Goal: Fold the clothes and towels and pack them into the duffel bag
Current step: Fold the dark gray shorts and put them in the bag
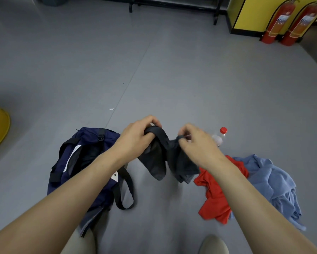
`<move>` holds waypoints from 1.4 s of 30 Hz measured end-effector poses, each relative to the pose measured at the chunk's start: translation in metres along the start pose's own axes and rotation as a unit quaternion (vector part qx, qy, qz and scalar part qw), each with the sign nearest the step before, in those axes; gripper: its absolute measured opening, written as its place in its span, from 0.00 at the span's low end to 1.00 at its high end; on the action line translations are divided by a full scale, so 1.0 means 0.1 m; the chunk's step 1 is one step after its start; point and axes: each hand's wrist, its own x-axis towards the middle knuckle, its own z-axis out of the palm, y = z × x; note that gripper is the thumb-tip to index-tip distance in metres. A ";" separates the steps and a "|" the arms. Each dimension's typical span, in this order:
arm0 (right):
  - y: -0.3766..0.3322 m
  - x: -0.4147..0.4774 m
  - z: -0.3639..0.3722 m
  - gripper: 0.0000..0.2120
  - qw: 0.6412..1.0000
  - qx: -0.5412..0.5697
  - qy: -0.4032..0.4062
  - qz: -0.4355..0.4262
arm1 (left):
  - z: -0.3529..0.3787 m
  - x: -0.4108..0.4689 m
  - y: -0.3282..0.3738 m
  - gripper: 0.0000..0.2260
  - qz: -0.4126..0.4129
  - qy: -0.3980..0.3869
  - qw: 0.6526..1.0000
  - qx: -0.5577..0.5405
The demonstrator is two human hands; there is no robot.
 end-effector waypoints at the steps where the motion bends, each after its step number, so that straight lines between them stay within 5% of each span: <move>1: -0.04 -0.02 0.04 0.13 0.999 0.013 -0.043 -0.023 | 0.01 0.00 0.02 0.12 0.008 -0.006 1.000 -0.007; 3: -0.13 -0.04 0.12 0.18 0.994 0.024 -0.082 -0.065 | 0.03 0.00 0.05 0.10 0.024 -0.012 0.999 -0.018; 6: -0.22 0.00 0.15 0.06 0.995 -0.023 0.016 -0.095 | 0.04 -0.01 0.05 0.07 0.048 -0.001 0.999 0.022; 12: -0.14 0.04 0.07 0.05 0.992 -0.031 0.096 -0.080 | -0.18 0.02 -0.12 0.05 -0.019 0.029 0.979 0.203; 14: -0.08 0.04 0.07 0.06 0.995 -0.037 0.083 -0.049 | -0.26 0.03 -0.14 0.06 -0.049 0.061 0.979 0.188; 19: -0.08 0.02 0.11 0.05 0.998 -0.026 -0.003 -0.053 | -0.28 0.02 -0.02 0.09 -0.037 0.063 0.996 -0.044; 21: -0.19 -0.03 0.15 0.09 0.995 0.021 -0.025 -0.096 | -0.19 -0.02 0.03 0.08 -0.003 0.026 1.000 -0.005; 24: -0.28 -0.02 0.16 0.06 0.988 -0.005 0.048 -0.144 | -0.09 -0.04 0.05 0.06 0.039 0.043 0.997 0.051; 29: -0.21 0.01 0.03 0.05 0.987 0.038 0.112 -0.108 | -0.15 0.00 -0.09 0.04 -0.006 0.018 0.990 0.139; 35: -0.05 0.04 0.02 0.03 0.999 -0.034 0.029 0.002 | -0.27 0.03 -0.05 0.06 -0.040 0.084 0.994 0.057; 39: -0.25 -0.06 0.12 0.18 0.995 0.033 -0.054 -0.078 | -0.13 -0.03 0.09 0.02 0.004 0.035 0.999 0.039; 42: -0.31 -0.06 0.14 0.07 0.993 -0.001 0.019 -0.117 | -0.08 -0.04 0.07 0.04 0.034 0.032 0.997 0.068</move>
